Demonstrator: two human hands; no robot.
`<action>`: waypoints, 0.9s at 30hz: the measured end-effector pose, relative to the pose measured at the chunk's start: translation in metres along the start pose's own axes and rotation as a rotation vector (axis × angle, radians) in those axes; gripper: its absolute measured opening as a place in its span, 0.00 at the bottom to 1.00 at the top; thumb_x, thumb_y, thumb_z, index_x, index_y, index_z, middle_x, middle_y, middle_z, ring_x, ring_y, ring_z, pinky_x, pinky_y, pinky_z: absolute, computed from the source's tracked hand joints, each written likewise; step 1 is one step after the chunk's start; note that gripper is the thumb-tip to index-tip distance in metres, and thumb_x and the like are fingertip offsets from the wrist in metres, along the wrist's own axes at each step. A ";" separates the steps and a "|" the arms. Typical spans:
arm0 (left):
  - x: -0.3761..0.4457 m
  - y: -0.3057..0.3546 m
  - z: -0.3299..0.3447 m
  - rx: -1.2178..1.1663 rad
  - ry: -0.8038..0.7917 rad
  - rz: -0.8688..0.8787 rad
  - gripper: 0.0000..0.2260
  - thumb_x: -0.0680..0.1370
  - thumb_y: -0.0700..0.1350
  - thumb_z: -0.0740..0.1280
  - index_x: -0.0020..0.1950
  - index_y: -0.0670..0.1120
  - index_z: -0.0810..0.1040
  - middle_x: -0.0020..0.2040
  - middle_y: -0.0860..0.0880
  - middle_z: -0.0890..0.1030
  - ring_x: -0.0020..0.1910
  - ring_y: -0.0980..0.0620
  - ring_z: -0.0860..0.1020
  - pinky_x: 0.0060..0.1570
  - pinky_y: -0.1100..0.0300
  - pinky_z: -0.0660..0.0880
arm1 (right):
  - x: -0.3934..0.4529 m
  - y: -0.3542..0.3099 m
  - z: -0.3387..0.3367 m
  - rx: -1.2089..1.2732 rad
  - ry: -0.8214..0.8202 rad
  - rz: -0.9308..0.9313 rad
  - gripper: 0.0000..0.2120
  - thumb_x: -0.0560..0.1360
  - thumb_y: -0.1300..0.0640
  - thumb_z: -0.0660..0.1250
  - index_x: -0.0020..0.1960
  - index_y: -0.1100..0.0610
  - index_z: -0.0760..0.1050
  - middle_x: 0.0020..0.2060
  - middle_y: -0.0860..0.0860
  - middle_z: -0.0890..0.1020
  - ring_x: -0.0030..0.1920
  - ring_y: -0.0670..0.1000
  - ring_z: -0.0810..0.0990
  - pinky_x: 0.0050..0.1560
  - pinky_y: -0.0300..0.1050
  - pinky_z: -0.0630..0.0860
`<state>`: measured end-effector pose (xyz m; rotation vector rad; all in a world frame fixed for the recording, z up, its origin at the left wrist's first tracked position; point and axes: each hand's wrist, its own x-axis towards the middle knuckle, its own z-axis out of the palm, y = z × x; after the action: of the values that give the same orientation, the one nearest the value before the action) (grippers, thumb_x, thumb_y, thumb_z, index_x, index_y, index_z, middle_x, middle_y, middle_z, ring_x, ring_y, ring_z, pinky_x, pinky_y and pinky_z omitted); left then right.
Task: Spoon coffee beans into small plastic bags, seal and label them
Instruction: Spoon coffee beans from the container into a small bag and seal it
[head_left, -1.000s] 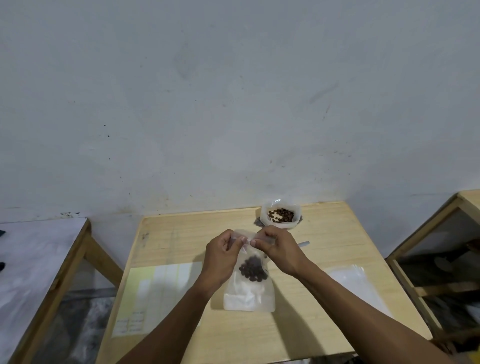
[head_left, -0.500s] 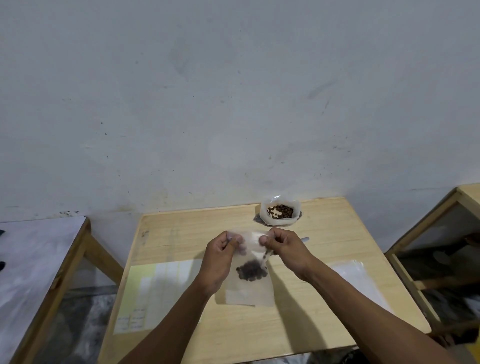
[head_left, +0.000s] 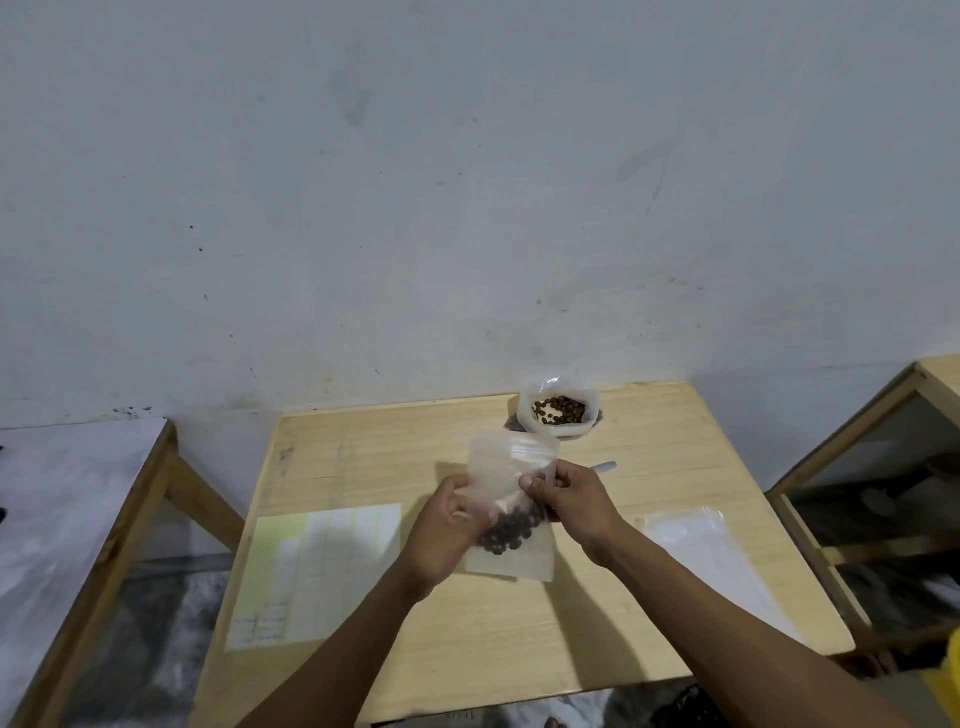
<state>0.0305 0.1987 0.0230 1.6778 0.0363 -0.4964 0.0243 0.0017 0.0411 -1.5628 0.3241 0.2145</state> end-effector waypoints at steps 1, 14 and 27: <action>-0.001 -0.006 -0.001 -0.004 0.000 -0.007 0.18 0.74 0.46 0.75 0.61 0.51 0.75 0.52 0.45 0.83 0.50 0.44 0.83 0.49 0.47 0.82 | 0.000 0.001 0.001 0.002 -0.011 0.016 0.12 0.74 0.58 0.73 0.43 0.66 0.75 0.38 0.57 0.83 0.38 0.54 0.81 0.39 0.47 0.77; -0.017 -0.043 -0.007 -0.002 0.194 -0.033 0.11 0.75 0.38 0.73 0.55 0.44 0.78 0.49 0.46 0.85 0.49 0.47 0.84 0.45 0.54 0.83 | -0.007 0.048 0.007 -0.013 -0.142 0.320 0.05 0.78 0.61 0.67 0.46 0.59 0.81 0.38 0.56 0.79 0.39 0.54 0.74 0.39 0.44 0.72; -0.021 -0.075 0.004 0.409 0.195 -0.106 0.32 0.73 0.46 0.75 0.74 0.48 0.66 0.52 0.50 0.78 0.49 0.53 0.78 0.47 0.64 0.76 | -0.017 0.080 0.016 -0.570 -0.059 0.086 0.19 0.74 0.60 0.71 0.59 0.46 0.69 0.39 0.48 0.80 0.42 0.51 0.80 0.40 0.39 0.74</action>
<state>-0.0122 0.2139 -0.0404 2.1300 0.1773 -0.4374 -0.0174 0.0192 -0.0288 -2.1004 0.2982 0.4471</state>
